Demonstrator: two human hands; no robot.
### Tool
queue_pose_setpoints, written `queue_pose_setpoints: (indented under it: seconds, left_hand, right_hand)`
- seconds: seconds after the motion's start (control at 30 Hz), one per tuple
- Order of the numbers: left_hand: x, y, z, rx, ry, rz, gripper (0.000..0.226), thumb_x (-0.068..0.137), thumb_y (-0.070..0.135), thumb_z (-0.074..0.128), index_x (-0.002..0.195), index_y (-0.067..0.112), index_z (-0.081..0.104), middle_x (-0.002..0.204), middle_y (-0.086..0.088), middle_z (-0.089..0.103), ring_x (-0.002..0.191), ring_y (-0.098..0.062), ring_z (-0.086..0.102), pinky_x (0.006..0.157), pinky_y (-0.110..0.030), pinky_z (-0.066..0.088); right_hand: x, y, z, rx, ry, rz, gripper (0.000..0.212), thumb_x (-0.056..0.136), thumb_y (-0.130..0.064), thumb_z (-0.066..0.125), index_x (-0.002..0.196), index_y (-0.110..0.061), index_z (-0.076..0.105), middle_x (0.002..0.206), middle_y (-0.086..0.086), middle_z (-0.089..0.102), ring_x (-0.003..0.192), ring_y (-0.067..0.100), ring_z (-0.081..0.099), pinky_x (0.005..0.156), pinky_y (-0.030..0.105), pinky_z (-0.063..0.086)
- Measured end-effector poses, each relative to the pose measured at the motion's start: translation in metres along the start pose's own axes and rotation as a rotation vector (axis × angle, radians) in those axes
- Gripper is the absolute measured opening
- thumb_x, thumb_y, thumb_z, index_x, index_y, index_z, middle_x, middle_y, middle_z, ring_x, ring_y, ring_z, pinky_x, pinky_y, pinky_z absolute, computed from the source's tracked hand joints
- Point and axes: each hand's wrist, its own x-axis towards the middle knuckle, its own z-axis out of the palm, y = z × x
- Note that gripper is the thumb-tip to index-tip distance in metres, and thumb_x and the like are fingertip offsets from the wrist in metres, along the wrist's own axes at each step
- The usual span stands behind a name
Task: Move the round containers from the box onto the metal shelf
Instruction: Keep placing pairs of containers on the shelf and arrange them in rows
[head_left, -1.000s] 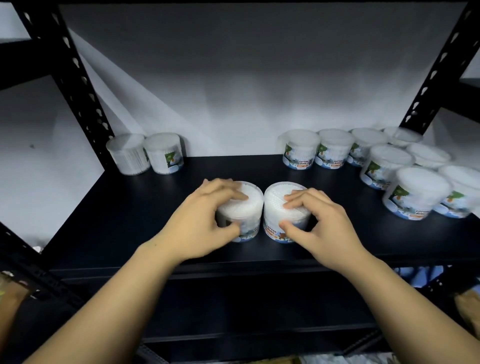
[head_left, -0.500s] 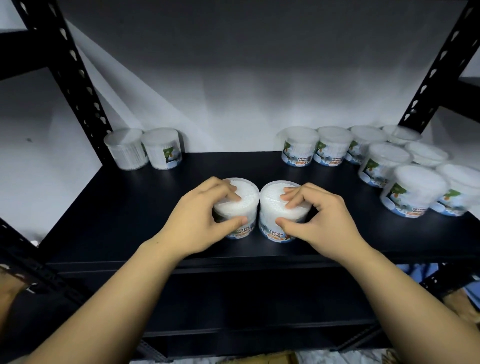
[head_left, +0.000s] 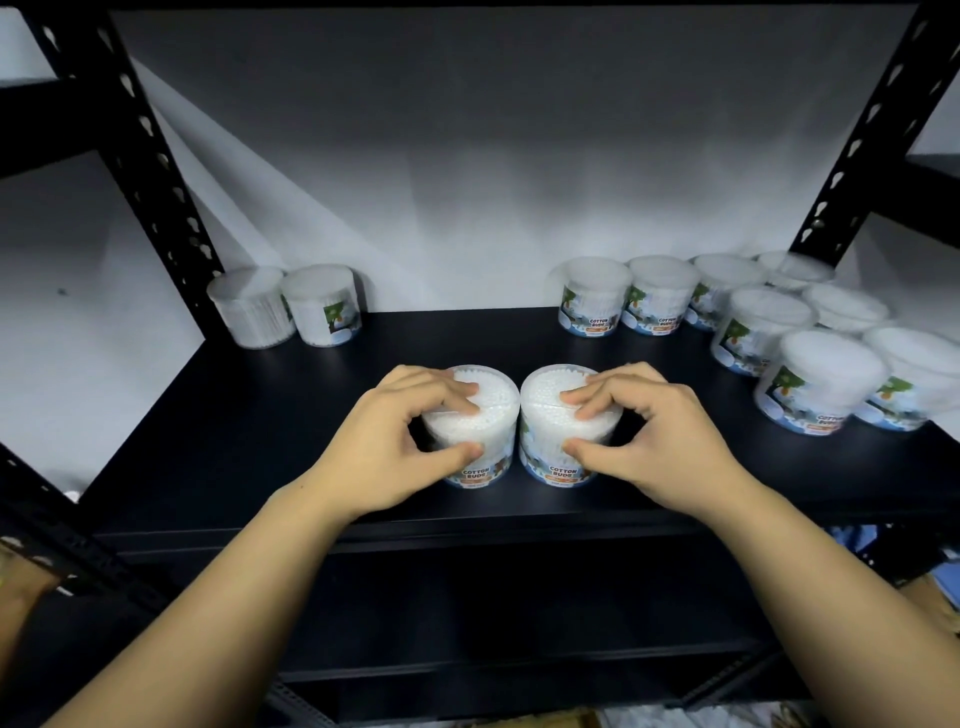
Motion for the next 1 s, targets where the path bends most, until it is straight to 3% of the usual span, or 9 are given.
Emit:
queue_pose_setpoints:
  seconds: [0.17, 0.3, 0.37, 0.43, 0.5, 0.77, 1.0]
  left_hand:
    - [0.016, 0.003, 0.003, -0.007, -0.074, -0.012, 0.035, 0.074, 0.038, 0.088, 0.106, 0.030, 0.075, 0.123, 0.020, 0.068, 0.128, -0.007, 0.055, 0.108, -0.031, 0.045]
    - [0.043, 0.010, 0.020, 0.055, -0.114, -0.012, 0.044, 0.075, 0.037, 0.088, 0.116, 0.032, 0.072, 0.124, 0.018, 0.067, 0.123, -0.001, 0.055, 0.106, -0.026, 0.044]
    - [0.061, 0.013, 0.029, 0.096, -0.140, -0.001, 0.049, 0.075, 0.039, 0.087, 0.120, 0.034, 0.070, 0.126, 0.017, 0.066, 0.121, -0.002, 0.056, 0.106, -0.025, 0.043]
    - [0.080, 0.016, 0.039, 0.132, -0.174, 0.016, 0.047, 0.075, 0.043, 0.084, 0.119, 0.036, 0.070, 0.126, 0.015, 0.067, 0.119, -0.006, 0.059, 0.104, -0.026, 0.045]
    - [0.098, 0.018, 0.050, 0.158, -0.205, 0.026, 0.045, 0.076, 0.045, 0.082, 0.118, 0.035, 0.070, 0.126, 0.014, 0.068, 0.118, -0.008, 0.061, 0.102, -0.028, 0.046]
    - [0.151, 0.023, 0.086, 0.149, -0.222, -0.001, 0.041, 0.078, 0.036, 0.083, 0.116, 0.029, 0.071, 0.130, 0.014, 0.068, 0.119, -0.006, 0.062, 0.103, -0.028, 0.047]
    - [0.179, 0.026, 0.107, 0.192, -0.233, -0.072, 0.041, 0.081, 0.037, 0.080, 0.119, 0.034, 0.067, 0.125, 0.012, 0.069, 0.113, -0.008, 0.062, 0.091, -0.019, 0.044]
  right_hand:
    - [0.010, 0.007, -0.022, -0.148, -0.083, -0.034, 0.029, 0.063, -0.027, 0.093, 0.081, -0.029, 0.071, 0.102, -0.021, 0.073, 0.105, 0.004, 0.063, 0.100, 0.024, 0.046]
    - [0.022, 0.030, -0.051, -0.259, -0.153, -0.026, 0.028, 0.067, -0.036, 0.089, 0.087, -0.030, 0.070, 0.108, -0.028, 0.071, 0.108, -0.001, 0.063, 0.121, 0.027, 0.020]
    - [0.028, 0.041, -0.065, -0.284, -0.158, -0.021, 0.030, 0.068, -0.038, 0.088, 0.093, -0.028, 0.075, 0.112, -0.025, 0.071, 0.111, -0.003, 0.063, 0.120, 0.028, 0.028]
    - [0.034, 0.051, -0.079, -0.296, -0.160, -0.014, 0.033, 0.069, -0.035, 0.088, 0.099, -0.026, 0.078, 0.113, -0.021, 0.070, 0.110, -0.002, 0.064, 0.108, 0.030, 0.044]
    - [0.040, 0.060, -0.091, -0.321, -0.174, -0.006, 0.032, 0.070, -0.032, 0.089, 0.099, -0.022, 0.079, 0.107, -0.017, 0.071, 0.105, 0.002, 0.066, 0.098, 0.031, 0.051]
    - [0.068, 0.087, -0.126, -0.487, -0.223, 0.066, 0.030, 0.072, -0.032, 0.087, 0.099, -0.022, 0.078, 0.105, -0.012, 0.074, 0.099, 0.009, 0.066, 0.092, 0.028, 0.050]
    - [0.081, 0.108, -0.143, -0.487, -0.221, 0.129, 0.028, 0.074, -0.029, 0.084, 0.100, -0.023, 0.077, 0.106, -0.012, 0.073, 0.100, 0.011, 0.065, 0.092, 0.031, 0.050]
